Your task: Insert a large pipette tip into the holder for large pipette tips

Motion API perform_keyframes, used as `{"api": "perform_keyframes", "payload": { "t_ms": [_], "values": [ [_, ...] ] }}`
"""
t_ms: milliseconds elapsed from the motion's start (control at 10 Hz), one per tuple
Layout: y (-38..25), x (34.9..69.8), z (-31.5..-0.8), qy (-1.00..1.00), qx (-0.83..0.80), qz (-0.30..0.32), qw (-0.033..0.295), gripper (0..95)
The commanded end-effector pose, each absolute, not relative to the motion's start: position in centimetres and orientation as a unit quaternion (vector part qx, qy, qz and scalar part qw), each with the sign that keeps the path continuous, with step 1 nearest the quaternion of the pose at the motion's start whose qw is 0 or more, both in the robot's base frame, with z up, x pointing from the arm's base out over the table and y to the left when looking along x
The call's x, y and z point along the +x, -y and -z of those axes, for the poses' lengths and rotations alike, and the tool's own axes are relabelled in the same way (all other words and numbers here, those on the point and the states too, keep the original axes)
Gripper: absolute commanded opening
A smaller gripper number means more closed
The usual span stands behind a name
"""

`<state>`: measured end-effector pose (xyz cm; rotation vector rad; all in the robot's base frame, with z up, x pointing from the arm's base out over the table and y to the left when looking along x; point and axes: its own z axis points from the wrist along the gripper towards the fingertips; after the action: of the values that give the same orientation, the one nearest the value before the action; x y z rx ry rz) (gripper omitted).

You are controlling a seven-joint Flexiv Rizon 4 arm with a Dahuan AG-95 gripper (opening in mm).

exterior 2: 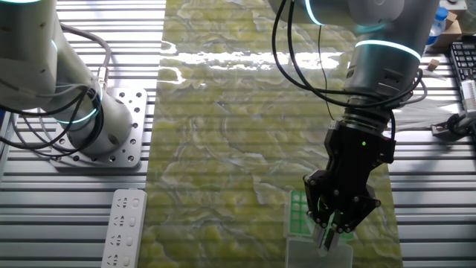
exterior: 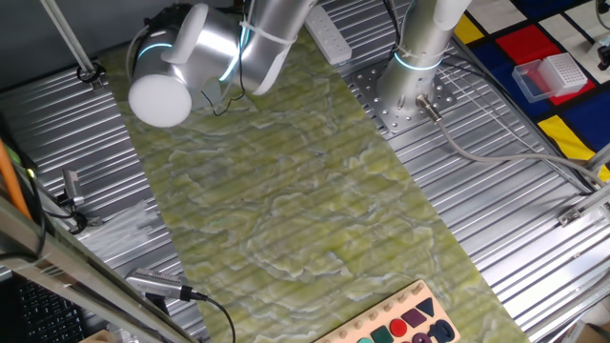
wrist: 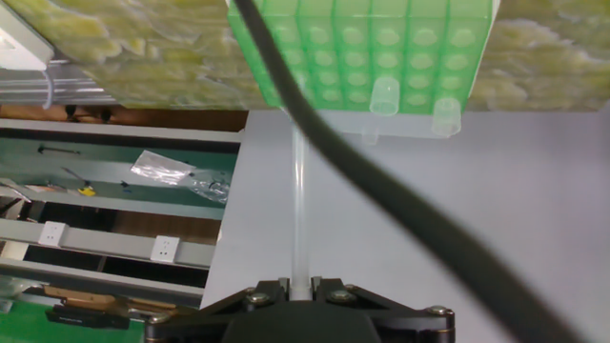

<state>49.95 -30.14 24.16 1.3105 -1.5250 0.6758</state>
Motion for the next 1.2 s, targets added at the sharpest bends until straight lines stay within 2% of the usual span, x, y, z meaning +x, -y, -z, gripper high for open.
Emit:
{"api": "perform_keyframes", "payload": {
  "t_ms": [100, 1200],
  "values": [
    [30.14, 49.92, -24.17, 0.628, 0.538, -0.279, 0.488, 0.0],
    [29.16, 50.1, -23.71, 0.637, 0.519, -0.272, 0.501, 0.0]
  ]
}}
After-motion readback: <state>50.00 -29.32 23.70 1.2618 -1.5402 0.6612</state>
